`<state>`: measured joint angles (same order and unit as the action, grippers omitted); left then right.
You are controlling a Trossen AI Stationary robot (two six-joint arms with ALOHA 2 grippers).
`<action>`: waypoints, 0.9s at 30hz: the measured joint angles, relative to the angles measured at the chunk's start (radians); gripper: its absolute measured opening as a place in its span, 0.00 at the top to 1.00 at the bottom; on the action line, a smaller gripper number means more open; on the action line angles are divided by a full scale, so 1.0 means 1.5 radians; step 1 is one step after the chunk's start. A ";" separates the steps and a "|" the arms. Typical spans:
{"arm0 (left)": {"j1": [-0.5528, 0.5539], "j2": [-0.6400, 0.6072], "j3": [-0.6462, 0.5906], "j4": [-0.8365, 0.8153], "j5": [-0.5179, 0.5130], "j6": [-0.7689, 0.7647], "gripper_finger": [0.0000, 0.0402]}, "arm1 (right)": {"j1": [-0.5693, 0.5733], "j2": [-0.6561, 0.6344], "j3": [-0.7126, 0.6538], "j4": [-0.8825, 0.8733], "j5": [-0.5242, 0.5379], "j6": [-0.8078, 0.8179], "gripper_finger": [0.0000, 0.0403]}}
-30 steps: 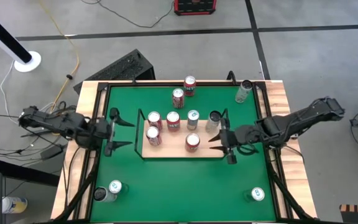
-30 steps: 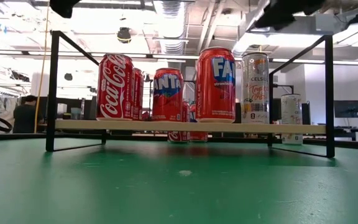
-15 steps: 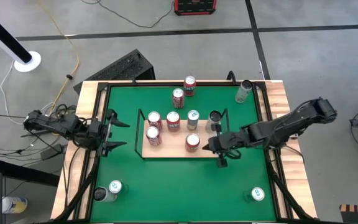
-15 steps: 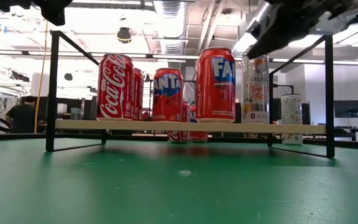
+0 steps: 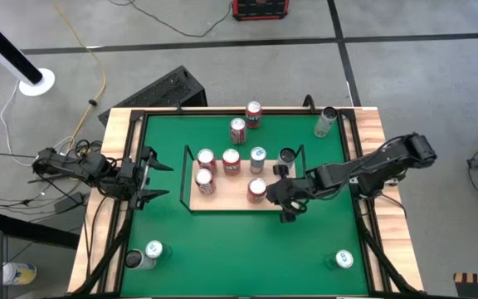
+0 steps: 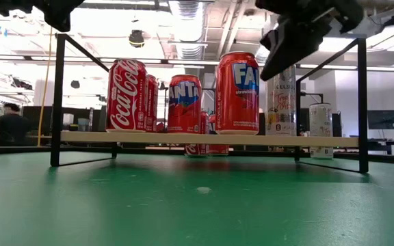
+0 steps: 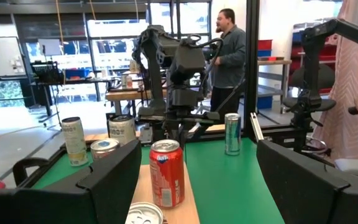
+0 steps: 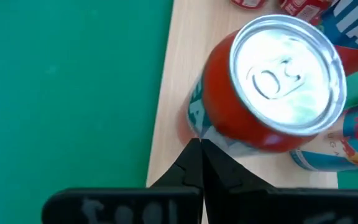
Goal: Place canned beverage on shelf
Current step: Put the right orange soda can on the shelf aligned with the other orange soda can
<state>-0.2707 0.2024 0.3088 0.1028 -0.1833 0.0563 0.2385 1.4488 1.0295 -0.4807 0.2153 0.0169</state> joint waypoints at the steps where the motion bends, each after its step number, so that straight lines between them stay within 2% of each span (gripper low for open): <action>1: 0.000 0.000 0.000 0.000 0.000 0.000 0.24 | -0.003 0.006 0.004 0.001 0.000 0.000 0.96; 15: 0.000 0.000 0.000 -0.006 0.000 -0.003 0.24 | -0.039 0.141 0.095 0.005 -0.002 -0.058 0.95; 17: 0.000 0.000 0.000 -0.005 0.000 -0.003 0.24 | -0.038 0.157 0.119 -0.023 -0.002 -0.063 0.95; 20: 0.000 0.000 0.000 -0.007 0.002 -0.009 0.24 | -0.031 0.162 0.162 -0.149 0.003 -0.039 0.95; 24: 0.000 0.000 0.000 -0.014 0.007 -0.010 0.24 | -0.018 0.153 0.189 -0.237 0.074 0.021 0.95; 27: 0.000 0.000 0.000 -0.015 0.009 -0.010 0.24 | -0.015 0.148 0.191 -0.227 0.131 0.036 0.95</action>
<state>-0.2707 0.2024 0.3092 0.0807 -0.1703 0.0412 0.2154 1.6714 1.3157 -0.8217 0.4120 0.0710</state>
